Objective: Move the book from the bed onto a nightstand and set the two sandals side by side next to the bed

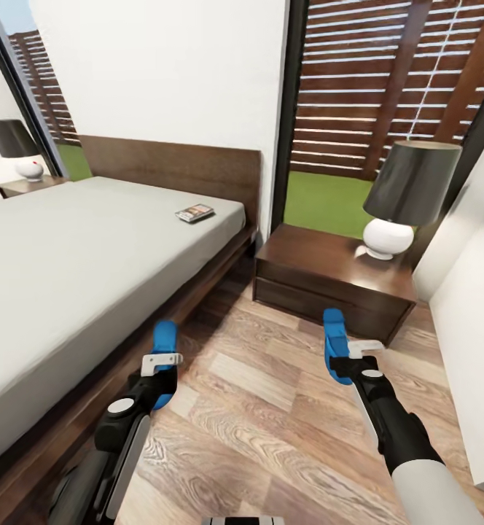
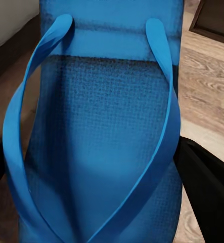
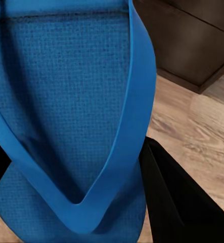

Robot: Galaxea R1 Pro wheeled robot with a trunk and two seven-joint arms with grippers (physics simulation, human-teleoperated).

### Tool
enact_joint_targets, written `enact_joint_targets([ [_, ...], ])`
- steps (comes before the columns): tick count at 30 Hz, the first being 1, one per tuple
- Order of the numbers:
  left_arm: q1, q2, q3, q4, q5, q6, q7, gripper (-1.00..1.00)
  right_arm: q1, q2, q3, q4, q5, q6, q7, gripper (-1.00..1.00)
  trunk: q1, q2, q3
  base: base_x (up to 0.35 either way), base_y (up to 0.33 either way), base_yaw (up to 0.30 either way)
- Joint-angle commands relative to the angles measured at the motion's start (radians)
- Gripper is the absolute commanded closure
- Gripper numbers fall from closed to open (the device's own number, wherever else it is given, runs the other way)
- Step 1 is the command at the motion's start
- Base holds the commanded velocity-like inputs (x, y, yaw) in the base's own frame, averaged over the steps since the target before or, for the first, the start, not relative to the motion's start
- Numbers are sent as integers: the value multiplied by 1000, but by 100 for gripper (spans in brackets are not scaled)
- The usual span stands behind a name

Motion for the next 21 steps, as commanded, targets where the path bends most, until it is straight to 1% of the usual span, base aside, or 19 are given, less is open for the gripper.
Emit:
enact_joint_targets([
  [1, -1, 0, -1, -1, 3, 5, 6, 100, 0, 0, 1, -2, 5, 6, 0, 100, 0, 0, -1, 277, -228, 270],
  [4, -1, 1, 0, -1, 3, 3, 6, 100, 0, 0, 1, -2, 2, 4, 1, 100, 0, 0, -1, 171, -141, 270],
  [10, -1, 1, 0, -1, 3, 0, 6, 100, 0, 0, 1, -2, 2, 4, 2, 100, 0, 0, -1, 43, -34, 270],
  [12, -1, 1, -1, -1, 4, 3, 6, 100, 0, 0, 1, -2, 2, 4, 2, 100, 0, 0, -1, 185, -143, 270],
  [15, -1, 1, -6, -1, 4, 4, 6, 100, 0, 0, 1, -1, 2, 4, 2, 100, 0, 0, -1, 225, -190, 270],
  [19, -1, 1, -30, -1, 2, 5, 7, 100, 0, 0, 1, 1, 3, 4, 2, 100, 0, 0, -1, 200, -270, 270],
  [21, -1, 0, -36, 0, 2, 5, 8, 100, 0, 0, 1, 1, 3, 4, 2, 100, 0, 0, -1, 171, -299, 270],
])
